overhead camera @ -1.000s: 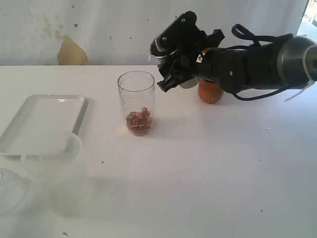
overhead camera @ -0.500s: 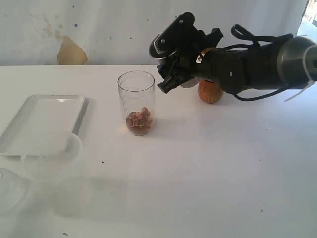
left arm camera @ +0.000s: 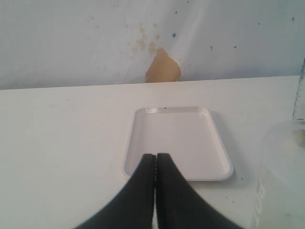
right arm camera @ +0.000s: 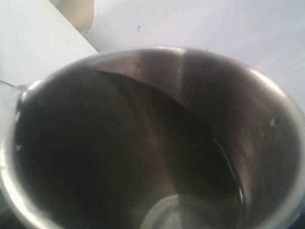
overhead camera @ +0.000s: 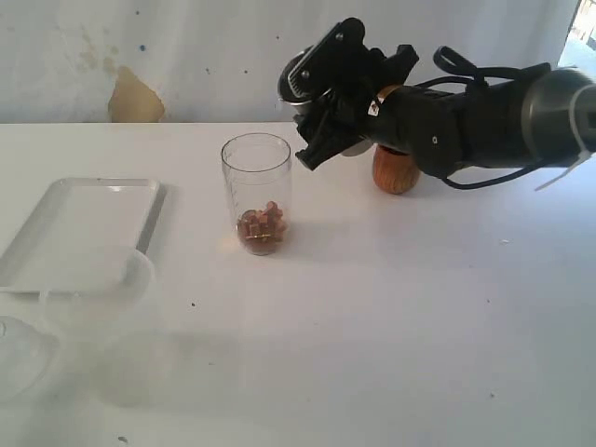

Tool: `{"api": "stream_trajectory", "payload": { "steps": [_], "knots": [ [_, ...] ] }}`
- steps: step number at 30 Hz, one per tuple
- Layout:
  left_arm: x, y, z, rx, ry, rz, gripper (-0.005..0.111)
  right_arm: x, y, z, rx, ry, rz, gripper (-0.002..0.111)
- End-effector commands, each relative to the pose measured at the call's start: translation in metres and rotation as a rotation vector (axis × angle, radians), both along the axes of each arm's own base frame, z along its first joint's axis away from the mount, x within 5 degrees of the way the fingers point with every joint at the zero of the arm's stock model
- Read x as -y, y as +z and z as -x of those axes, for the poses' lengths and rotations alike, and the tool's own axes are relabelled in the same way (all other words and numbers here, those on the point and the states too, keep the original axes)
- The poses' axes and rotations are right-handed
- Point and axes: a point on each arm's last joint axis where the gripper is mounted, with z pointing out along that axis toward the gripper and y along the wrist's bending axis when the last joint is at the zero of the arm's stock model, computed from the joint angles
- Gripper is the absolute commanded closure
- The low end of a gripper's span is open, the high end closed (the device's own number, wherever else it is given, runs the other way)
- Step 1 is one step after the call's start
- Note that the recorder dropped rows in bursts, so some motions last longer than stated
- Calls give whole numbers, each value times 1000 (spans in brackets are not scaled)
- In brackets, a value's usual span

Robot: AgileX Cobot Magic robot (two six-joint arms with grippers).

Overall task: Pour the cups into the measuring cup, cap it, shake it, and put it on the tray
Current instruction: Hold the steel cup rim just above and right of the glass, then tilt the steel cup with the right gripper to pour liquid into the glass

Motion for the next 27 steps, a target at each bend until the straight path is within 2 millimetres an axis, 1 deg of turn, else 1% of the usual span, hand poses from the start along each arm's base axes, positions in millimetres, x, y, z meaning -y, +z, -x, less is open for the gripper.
{"api": "stream_trajectory", "payload": {
  "steps": [1, 7, 12, 16, 20, 25, 27],
  "knots": [
    [0, -2, 0, -3, -2, 0, 106, -4, 18, 0, 102, 13, -21, 108],
    [0, -2, 0, -3, -2, 0, 106, -11, 17, 2, 102, 30, -22, 108],
    [0, -2, 0, -3, -2, 0, 106, -12, 9, 0, 91, 35, -4, 108],
    [0, -2, 0, -3, -2, 0, 106, -14, 1, -3, 113, 50, 51, 108],
    [0, -2, 0, -3, -2, 0, 106, -15, -5, -6, 124, 52, 63, 108],
    [0, -2, 0, -3, -2, 0, 106, -15, -4, -7, 145, 51, 58, 108],
    [0, -2, 0, -3, -2, 0, 106, -15, -4, -7, 157, 57, 81, 108]
  ]
}}
